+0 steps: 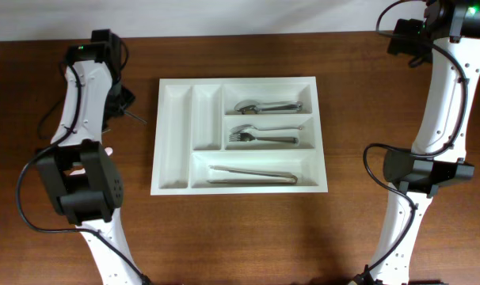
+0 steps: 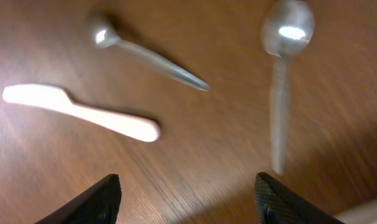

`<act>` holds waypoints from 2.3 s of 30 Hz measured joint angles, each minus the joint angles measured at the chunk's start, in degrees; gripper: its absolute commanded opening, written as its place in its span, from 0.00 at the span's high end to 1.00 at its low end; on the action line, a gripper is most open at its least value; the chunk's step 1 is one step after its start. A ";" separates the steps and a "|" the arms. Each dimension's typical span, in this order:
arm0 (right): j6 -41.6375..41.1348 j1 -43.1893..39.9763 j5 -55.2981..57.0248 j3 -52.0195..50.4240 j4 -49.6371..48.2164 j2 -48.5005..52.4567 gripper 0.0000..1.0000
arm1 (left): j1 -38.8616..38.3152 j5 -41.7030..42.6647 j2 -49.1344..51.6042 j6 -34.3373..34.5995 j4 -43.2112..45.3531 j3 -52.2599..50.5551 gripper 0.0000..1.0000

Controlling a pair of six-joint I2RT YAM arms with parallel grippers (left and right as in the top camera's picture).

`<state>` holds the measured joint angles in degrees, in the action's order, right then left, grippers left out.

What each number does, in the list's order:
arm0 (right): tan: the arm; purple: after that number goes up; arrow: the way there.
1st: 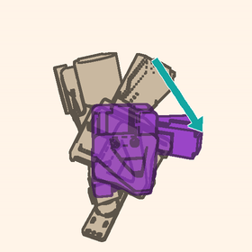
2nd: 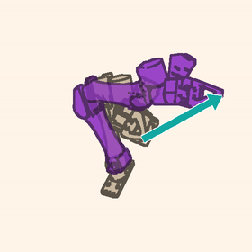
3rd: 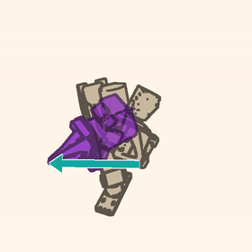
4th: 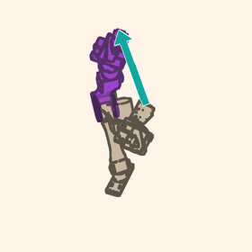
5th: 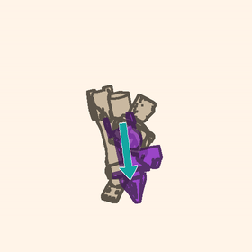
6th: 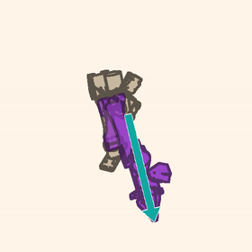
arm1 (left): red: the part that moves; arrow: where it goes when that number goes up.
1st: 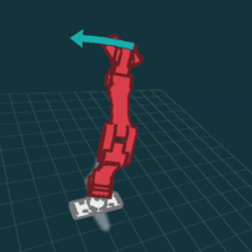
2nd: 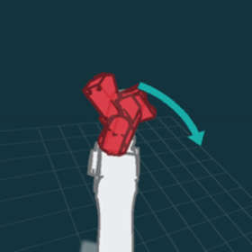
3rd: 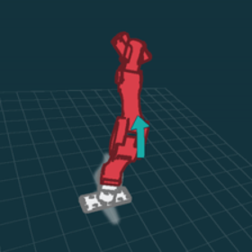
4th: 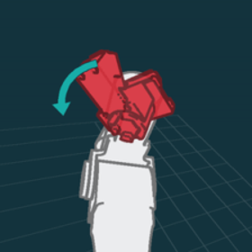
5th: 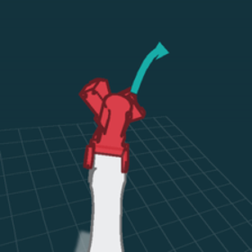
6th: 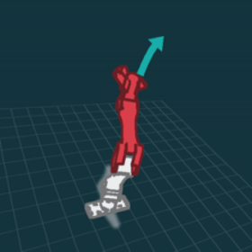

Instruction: Pack container

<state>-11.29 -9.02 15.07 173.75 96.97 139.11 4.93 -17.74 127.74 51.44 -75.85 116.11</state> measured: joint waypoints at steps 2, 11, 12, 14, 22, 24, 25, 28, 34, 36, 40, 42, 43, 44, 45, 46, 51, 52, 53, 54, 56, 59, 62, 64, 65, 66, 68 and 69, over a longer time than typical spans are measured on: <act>0.00 0.00 0.00 0.00 0.00 0.00 0.01 | 0.83 -0.22 0.00 3.96 0.09 -1.14 0.27; -0.02 0.00 0.00 0.00 0.00 0.00 0.01 | 2.43 -0.57 0.00 18.12 1.79 -4.52 0.13; -0.04 0.00 0.00 0.00 0.00 0.00 0.01 | 2.67 -0.55 0.00 19.98 2.43 -5.07 0.13; -0.04 0.00 0.00 0.00 0.00 0.00 0.01 | 3.21 -0.55 0.00 23.65 3.23 -6.32 0.13; -0.07 0.00 0.00 0.00 0.00 0.00 0.01 | 5.46 -0.57 0.00 35.76 7.48 -10.19 0.06; -0.02 0.00 0.00 0.00 0.00 0.00 0.01 | 5.84 -0.52 0.00 36.79 9.62 -10.23 0.05; -0.02 0.00 0.00 0.00 0.00 0.00 0.01 | 6.01 -0.52 0.00 37.16 10.54 -10.23 0.06; -0.02 0.00 0.00 0.00 0.00 0.00 0.01 | 6.49 -0.52 0.00 37.97 12.59 -10.23 0.06; -0.02 0.00 0.00 0.00 0.00 0.00 0.01 | 8.00 -0.52 0.00 38.51 17.03 -10.43 0.08; -0.02 0.00 0.00 0.00 0.00 0.00 0.01 | 8.72 -0.52 0.00 38.69 18.05 -10.69 0.11; -0.02 0.00 0.00 0.00 0.00 0.00 0.01 | 10.60 -0.52 0.00 39.01 19.80 -11.78 0.18; -0.02 0.00 0.00 0.00 0.00 0.00 0.01 | 11.58 -0.55 0.00 38.99 20.31 -12.72 0.18; -0.04 0.00 0.00 0.00 0.00 0.00 0.01 | 12.00 -0.52 0.00 39.01 20.50 -13.25 0.19; -0.02 0.00 0.00 0.00 0.00 0.00 0.01 | 12.35 -0.55 0.00 38.99 20.85 -13.88 0.22; 0.00 0.00 0.00 0.00 0.00 0.00 0.01 | 12.70 -0.55 0.00 39.08 21.27 -14.80 0.23; -0.02 0.00 0.00 0.00 0.00 0.00 0.01 | 12.92 -0.55 0.00 39.04 21.77 -15.74 0.23; -0.02 0.00 0.00 0.00 0.00 0.00 0.01 | 13.07 -0.50 0.00 38.88 25.97 -21.27 0.27; -0.04 0.00 0.02 0.00 0.00 0.00 0.01 | 12.98 -0.20 -0.50 38.86 27.17 -22.14 0.28; -0.02 0.00 0.00 0.00 0.00 0.00 0.01 | 12.98 -0.11 -0.90 38.80 28.20 -22.86 0.28; -0.04 0.00 0.00 0.00 0.00 0.00 0.01 | 12.98 -0.07 -1.31 38.80 29.03 -23.63 0.28; -0.02 0.00 0.00 0.00 0.00 0.00 0.01 | 12.98 0.11 -2.10 38.80 30.38 -24.94 0.29; -0.02 0.00 0.00 0.00 0.00 0.00 0.01 | 13.00 0.31 -2.69 38.77 31.21 -25.88 0.30; -0.02 0.00 0.00 0.00 0.00 0.00 0.01 | 13.00 0.37 -2.75 38.77 31.32 -26.08 0.38; -0.02 0.00 0.00 0.00 0.00 0.00 0.01 | 13.00 0.37 -2.78 38.77 31.34 -26.18 0.42; -0.02 0.00 0.00 0.00 0.00 0.00 0.01 | 13.00 0.39 -2.78 38.77 31.41 -26.23 0.44; -0.04 0.00 0.00 0.00 0.00 0.00 0.01 | 13.00 0.37 -2.80 38.82 31.45 -26.29 0.44; 0.00 0.00 0.00 0.00 0.00 0.00 0.01 | 13.00 0.39 -2.82 38.77 31.52 -26.34 0.46; 0.00 0.00 0.00 0.00 0.00 0.00 0.01 | 13.00 0.39 -2.82 38.80 31.52 -26.34 0.46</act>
<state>-11.29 -9.02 15.07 173.75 96.97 139.11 17.93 -17.34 124.92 90.24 -44.34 89.78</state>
